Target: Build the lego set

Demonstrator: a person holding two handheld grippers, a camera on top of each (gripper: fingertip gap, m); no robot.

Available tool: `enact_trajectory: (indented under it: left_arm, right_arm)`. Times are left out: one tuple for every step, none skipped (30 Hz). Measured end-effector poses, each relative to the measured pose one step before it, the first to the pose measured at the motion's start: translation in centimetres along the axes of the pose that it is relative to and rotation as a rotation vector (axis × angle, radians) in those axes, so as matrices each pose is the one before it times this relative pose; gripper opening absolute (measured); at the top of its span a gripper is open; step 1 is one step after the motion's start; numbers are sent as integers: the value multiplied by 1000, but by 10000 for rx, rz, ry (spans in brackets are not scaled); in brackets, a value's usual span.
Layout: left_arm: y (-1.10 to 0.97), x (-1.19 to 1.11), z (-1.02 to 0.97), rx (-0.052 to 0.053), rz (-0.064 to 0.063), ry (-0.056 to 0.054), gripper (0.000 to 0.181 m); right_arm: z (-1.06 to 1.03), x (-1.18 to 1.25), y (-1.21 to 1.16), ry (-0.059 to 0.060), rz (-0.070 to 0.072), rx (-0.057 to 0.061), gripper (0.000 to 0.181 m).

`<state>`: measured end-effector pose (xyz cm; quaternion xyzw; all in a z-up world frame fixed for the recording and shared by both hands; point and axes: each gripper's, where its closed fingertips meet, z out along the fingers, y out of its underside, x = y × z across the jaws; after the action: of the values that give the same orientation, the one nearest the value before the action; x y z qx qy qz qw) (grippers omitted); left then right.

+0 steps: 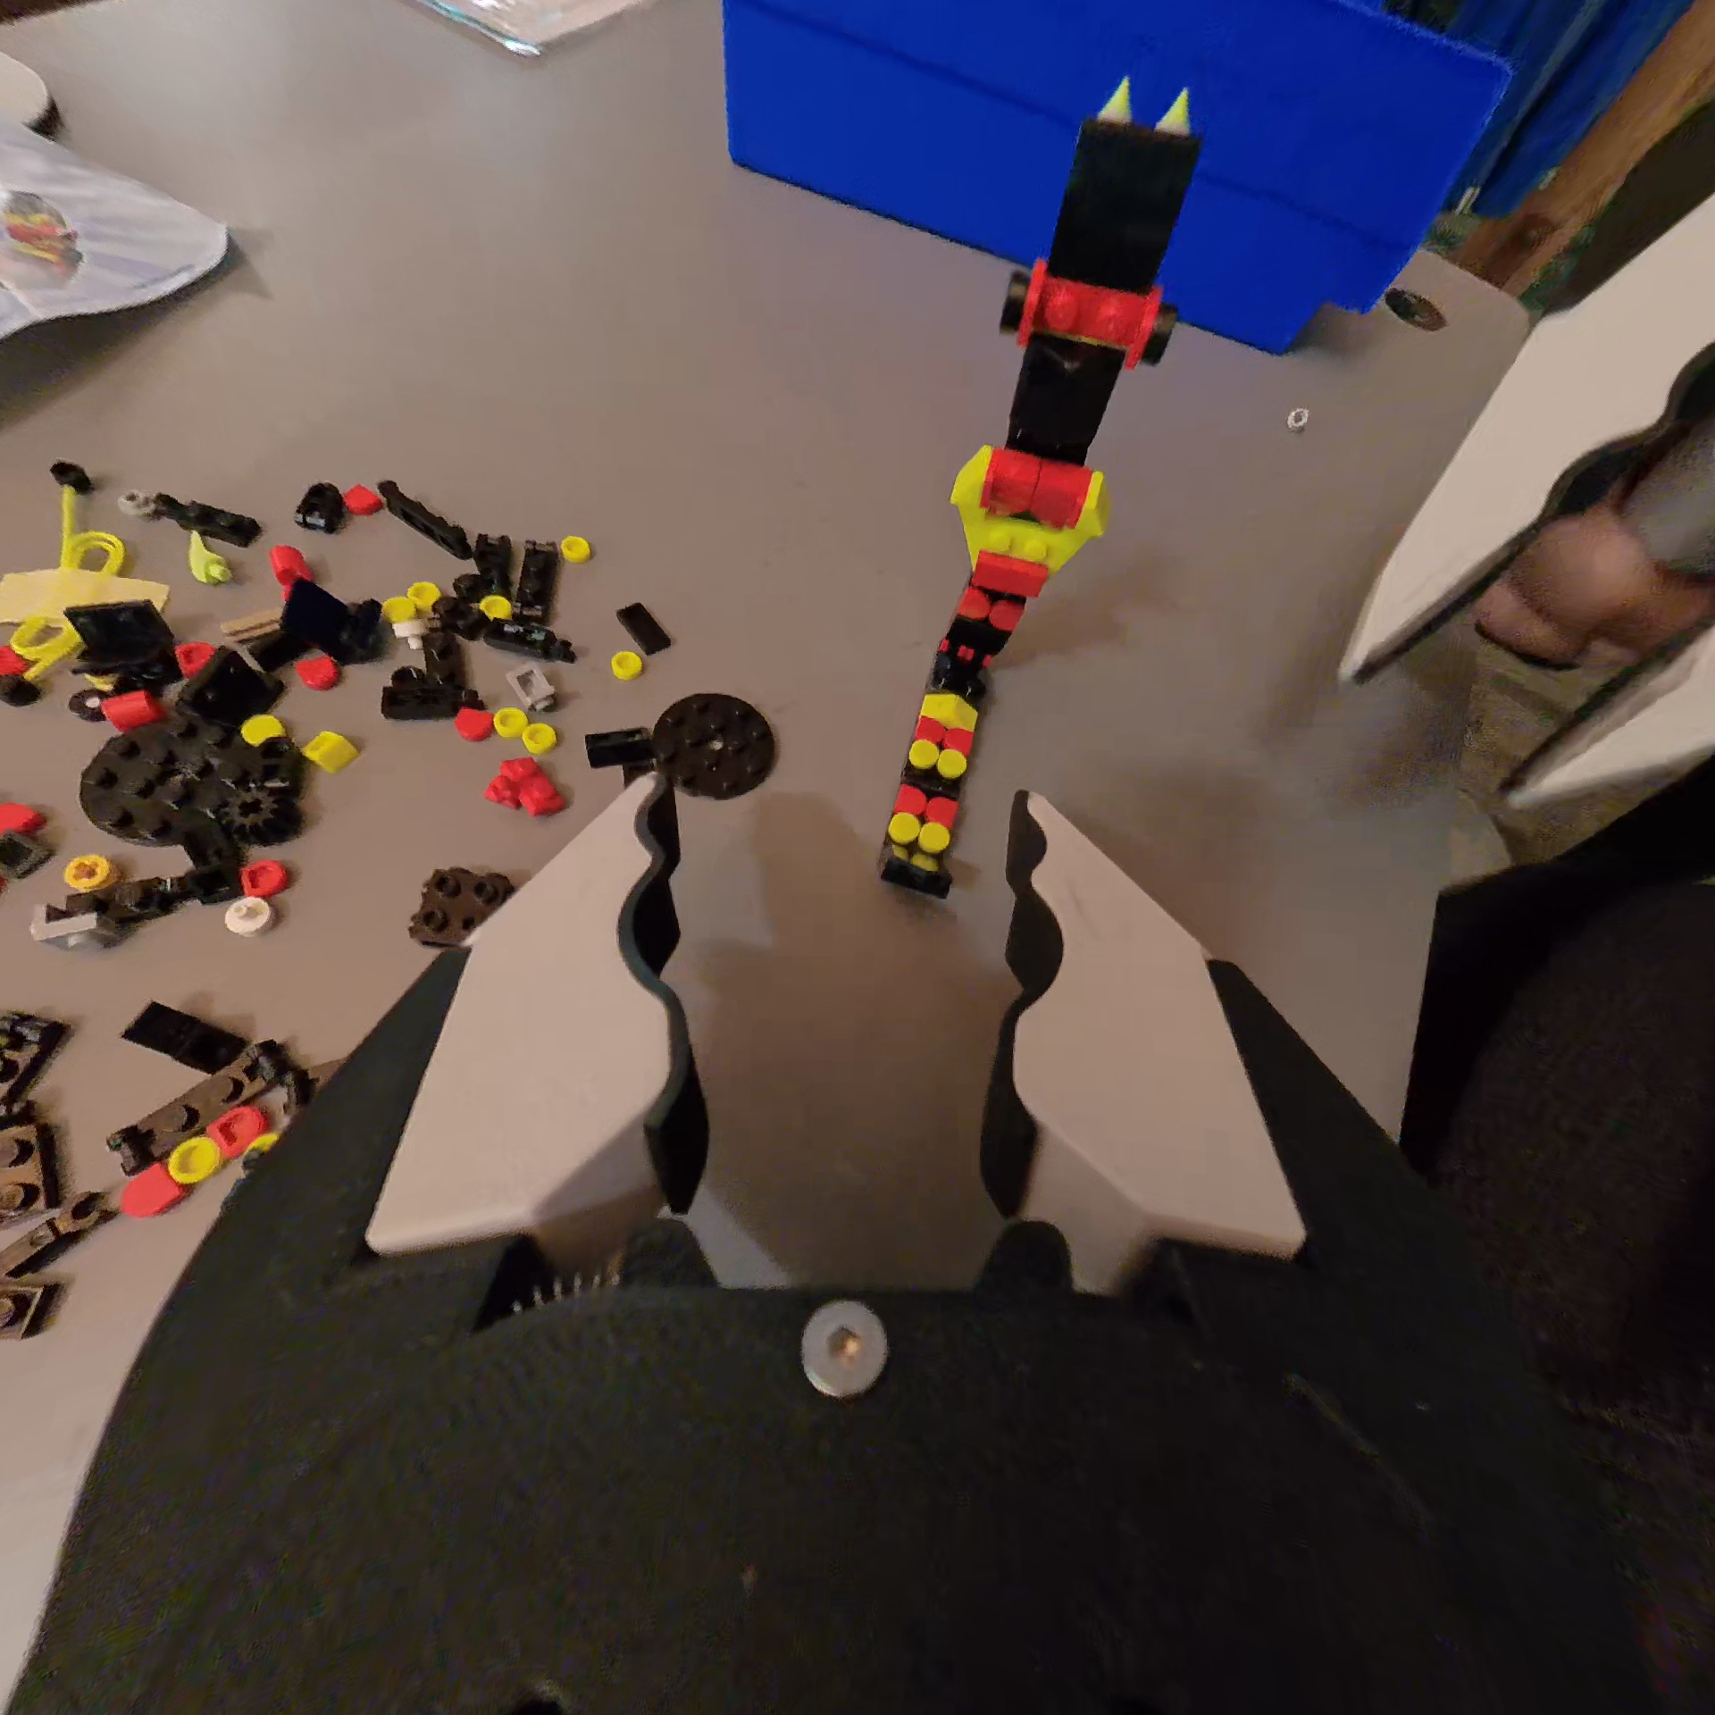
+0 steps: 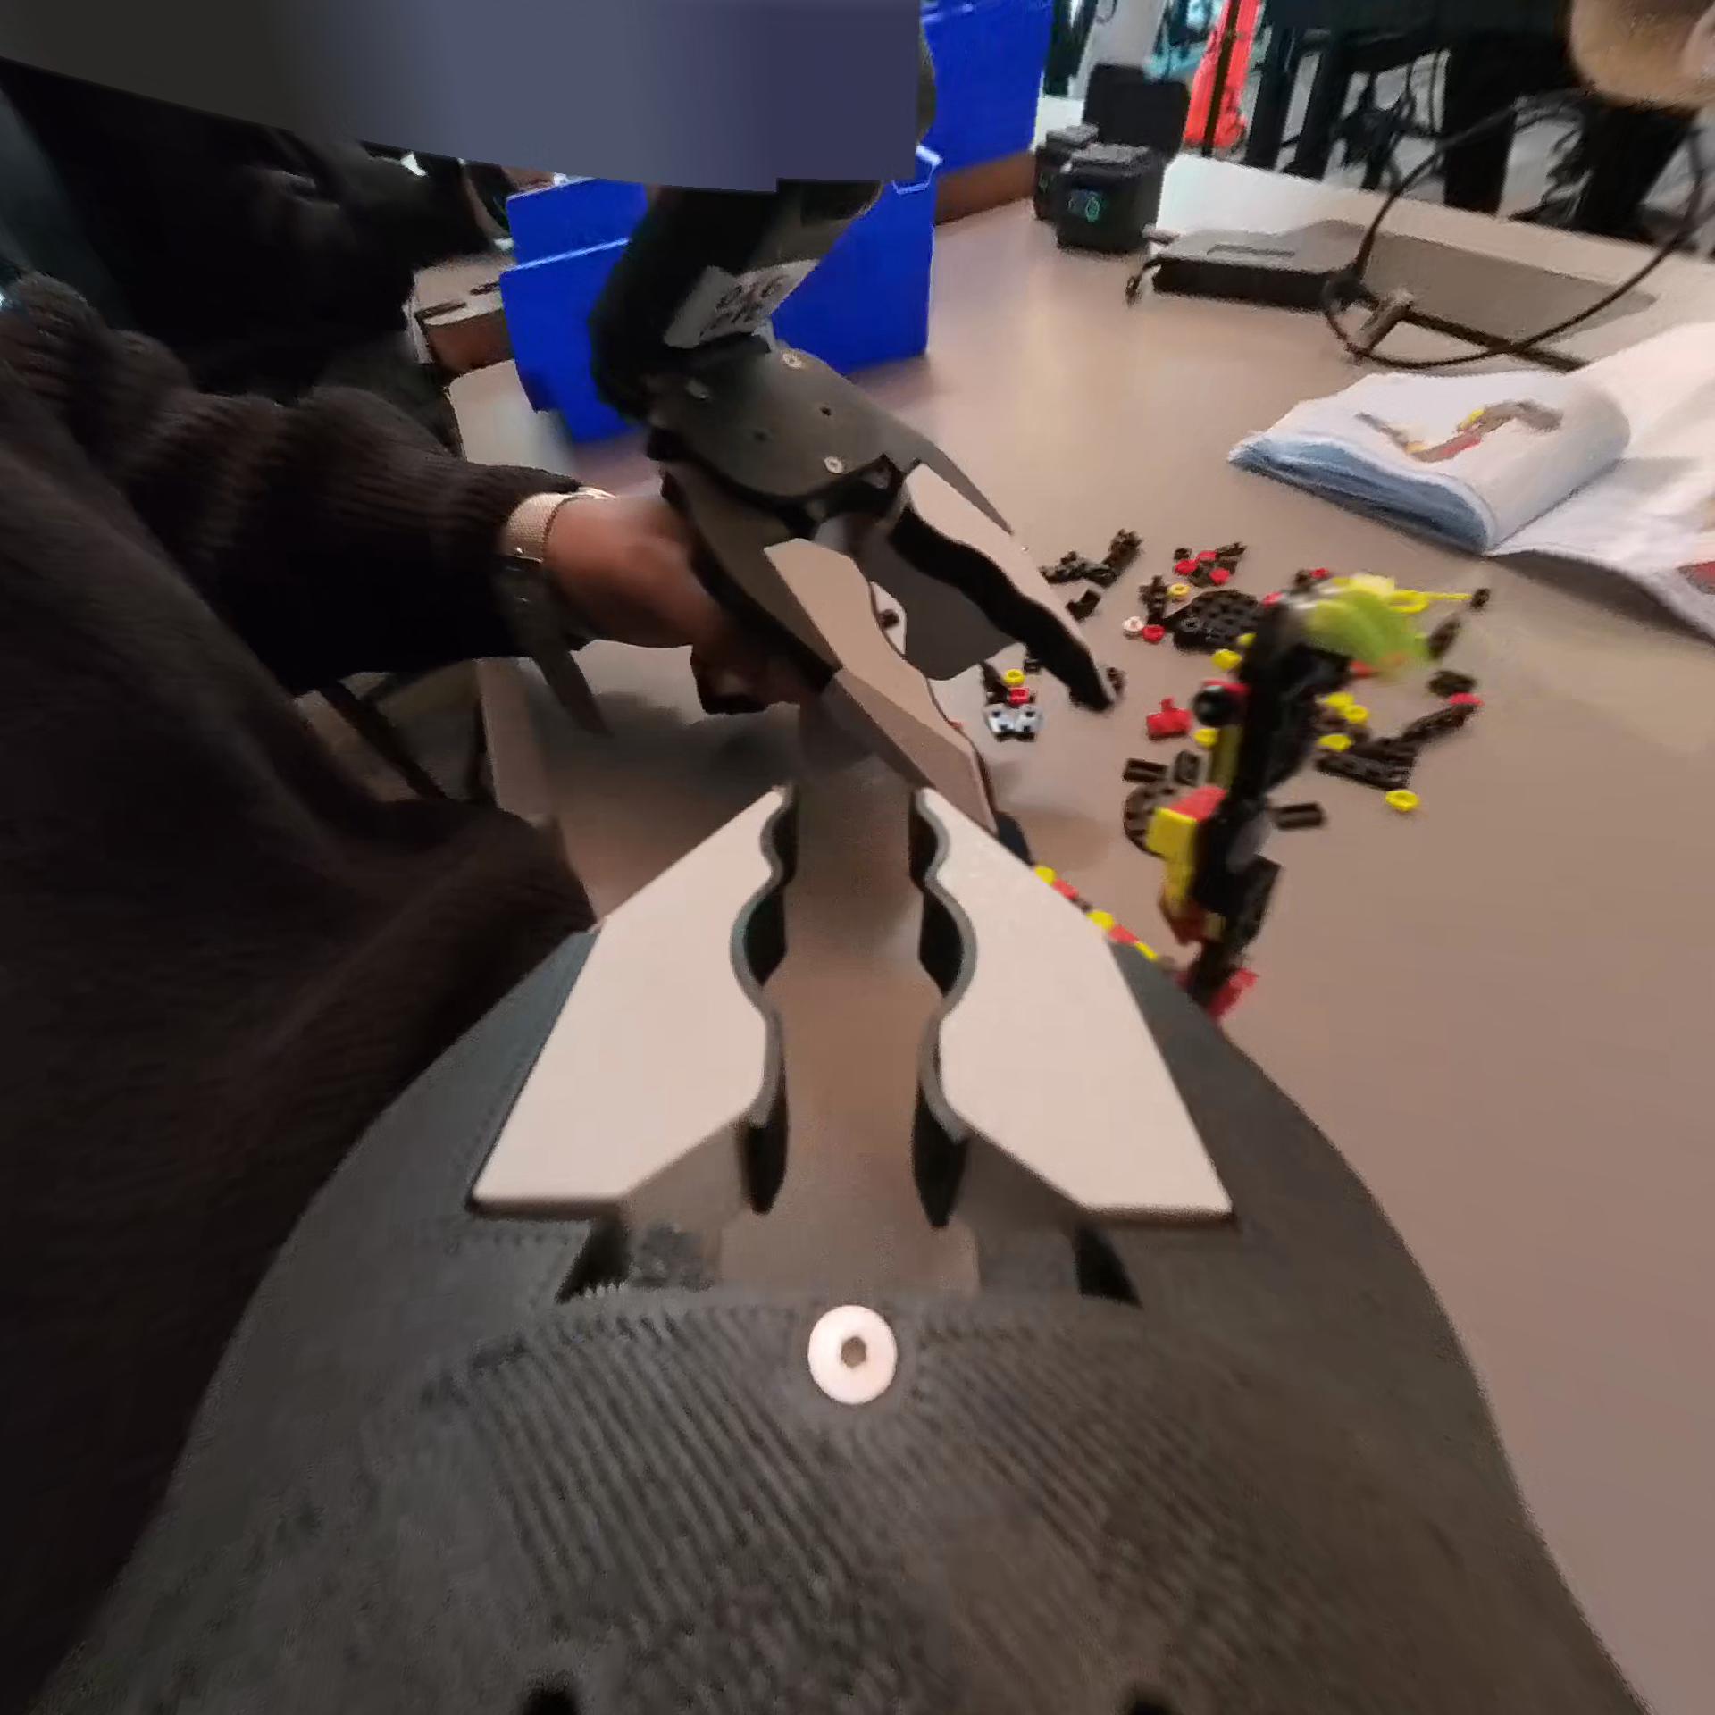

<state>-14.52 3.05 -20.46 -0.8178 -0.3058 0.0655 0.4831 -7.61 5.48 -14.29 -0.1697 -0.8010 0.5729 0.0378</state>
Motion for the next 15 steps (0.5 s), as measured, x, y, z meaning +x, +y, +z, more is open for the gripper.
enact_trajectory:
  left_arm:
    - [-220,68,56,45,28,-61,70]
    - [-259,81,78,65,58,-61,70]
    - [-317,57,64,88,79,-84,70]
    - [-389,48,25,119,100,-110,68]
    - [-618,95,-60,242,122,-123,62]
    - [-821,165,-87,386,103,-122,59]
    - [-834,191,-51,374,36,-106,58]
    - [-657,224,32,268,-25,-74,57]
    - [-430,243,105,149,-53,-44,58]
    - [-153,197,174,29,-66,-53,59]
    - [84,157,229,-61,-32,-37,61]
    - [217,75,231,-108,6,-66,63]
    - [278,21,224,-108,44,-63,64]
    - [288,-11,199,-94,59,-52,64]
    - [322,-37,158,-97,35,-36,65]
  right_arm:
    - [-835,581,-124,123,-281,71,22]
    - [-707,827,-36,253,-350,51,23]
    - [-517,958,5,347,-292,52,23]
    - [-349,895,-68,353,-125,124,24]
    - [-224,571,-177,218,53,241,26]
    - [-160,202,-142,46,177,239,27]
    - [-153,28,21,-26,210,109,28]
    - [-128,-28,134,-41,140,16,29]
    - [-82,-23,146,-45,41,-3,29]
    - [-38,27,149,-23,-14,-49,29]
    - [-7,120,146,30,-36,-97,30]
    - [-18,150,124,61,-51,-102,30]
    - [-44,130,116,77,-37,-78,30]
    - [-65,86,51,61,-15,-26,30]
    - [-70,15,-18,27,-4,25,30]
